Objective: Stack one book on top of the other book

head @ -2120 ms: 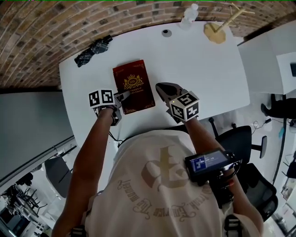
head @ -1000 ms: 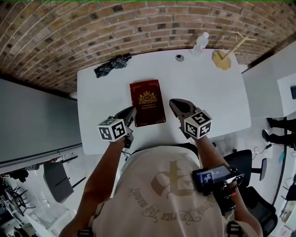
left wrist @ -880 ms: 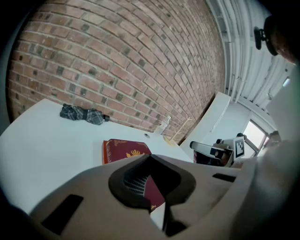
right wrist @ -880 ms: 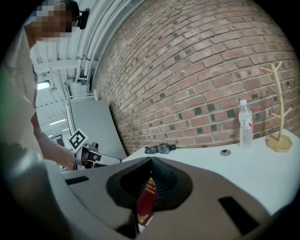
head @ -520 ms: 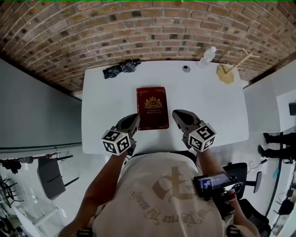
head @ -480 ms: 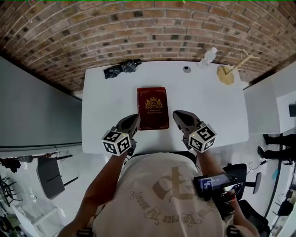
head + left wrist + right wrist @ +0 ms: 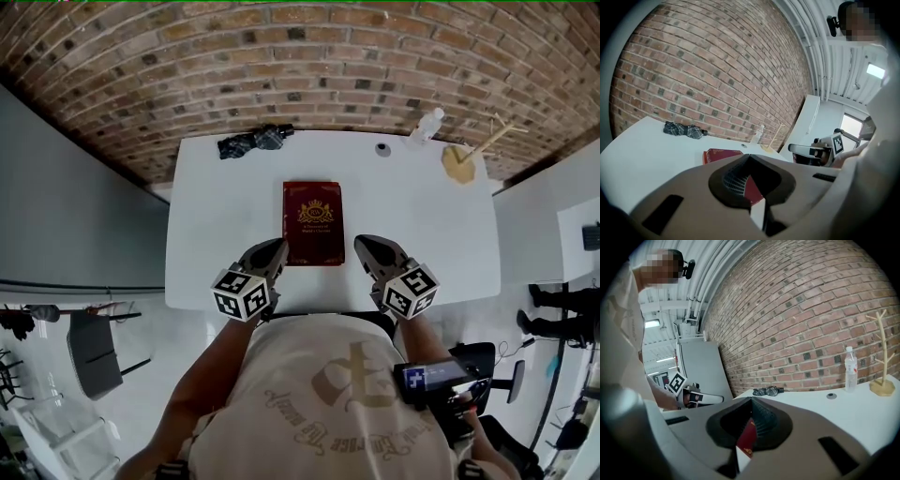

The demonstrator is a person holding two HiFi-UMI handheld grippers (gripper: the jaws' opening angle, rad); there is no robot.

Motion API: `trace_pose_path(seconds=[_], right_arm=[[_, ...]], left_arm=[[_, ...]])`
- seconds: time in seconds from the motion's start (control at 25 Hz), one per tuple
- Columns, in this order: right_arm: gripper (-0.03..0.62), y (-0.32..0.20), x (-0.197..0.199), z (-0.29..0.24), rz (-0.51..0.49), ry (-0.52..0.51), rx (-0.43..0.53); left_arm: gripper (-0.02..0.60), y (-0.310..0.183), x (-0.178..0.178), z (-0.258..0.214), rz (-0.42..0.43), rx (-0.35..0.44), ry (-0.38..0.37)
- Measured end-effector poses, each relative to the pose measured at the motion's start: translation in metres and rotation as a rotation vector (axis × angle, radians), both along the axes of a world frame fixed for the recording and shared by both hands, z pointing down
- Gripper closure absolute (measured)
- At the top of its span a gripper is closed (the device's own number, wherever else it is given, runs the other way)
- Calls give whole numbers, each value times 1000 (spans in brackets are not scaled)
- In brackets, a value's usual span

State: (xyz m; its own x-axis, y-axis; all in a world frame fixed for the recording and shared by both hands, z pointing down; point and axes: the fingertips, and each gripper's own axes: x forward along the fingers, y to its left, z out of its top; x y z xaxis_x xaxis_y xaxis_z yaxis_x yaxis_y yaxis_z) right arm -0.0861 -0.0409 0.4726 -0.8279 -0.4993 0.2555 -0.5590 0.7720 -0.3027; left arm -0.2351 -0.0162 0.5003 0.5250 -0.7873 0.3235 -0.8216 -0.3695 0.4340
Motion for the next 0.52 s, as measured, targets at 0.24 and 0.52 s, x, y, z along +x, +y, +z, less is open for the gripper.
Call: trace_pose_path(seconds=[0.24, 0.52], right_arm=[[572, 2, -2, 1, 10, -8, 1], [572, 4, 2, 4, 14, -13, 0]], left_arm=[[563, 5, 1, 2, 4, -11, -4], [563, 7, 5, 7, 8, -23, -15]])
